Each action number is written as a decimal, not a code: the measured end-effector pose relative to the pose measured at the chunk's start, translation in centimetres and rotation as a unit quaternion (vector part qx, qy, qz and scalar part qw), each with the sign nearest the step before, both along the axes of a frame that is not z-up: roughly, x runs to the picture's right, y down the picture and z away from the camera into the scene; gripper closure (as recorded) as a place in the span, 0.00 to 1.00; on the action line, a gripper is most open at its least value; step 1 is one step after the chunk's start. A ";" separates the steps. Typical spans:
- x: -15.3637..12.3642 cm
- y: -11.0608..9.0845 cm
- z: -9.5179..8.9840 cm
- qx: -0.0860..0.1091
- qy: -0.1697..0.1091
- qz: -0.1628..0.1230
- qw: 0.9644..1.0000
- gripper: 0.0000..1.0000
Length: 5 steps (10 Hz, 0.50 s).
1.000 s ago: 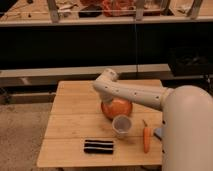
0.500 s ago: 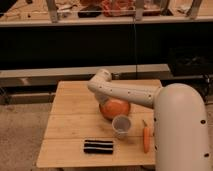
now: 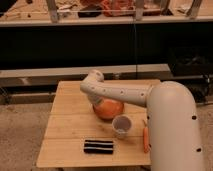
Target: Push the ceramic bowl across the table
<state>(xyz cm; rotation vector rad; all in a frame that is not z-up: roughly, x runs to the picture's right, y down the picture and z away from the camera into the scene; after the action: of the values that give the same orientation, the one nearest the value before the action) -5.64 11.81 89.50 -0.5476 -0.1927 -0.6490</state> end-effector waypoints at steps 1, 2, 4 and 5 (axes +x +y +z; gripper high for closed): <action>-0.9 -0.1 0.1 0.002 -0.004 -0.005 1.000 1.00; -2.2 0.1 0.0 0.000 -0.010 -0.010 1.000 1.00; -3.7 0.4 -0.2 -0.001 -0.019 -0.013 1.000 1.00; -3.5 0.6 -0.4 -0.001 -0.021 -0.014 1.000 1.00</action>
<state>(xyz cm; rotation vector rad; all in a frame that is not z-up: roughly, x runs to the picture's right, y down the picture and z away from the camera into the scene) -9.10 12.39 89.15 -0.5402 -0.2249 -0.6881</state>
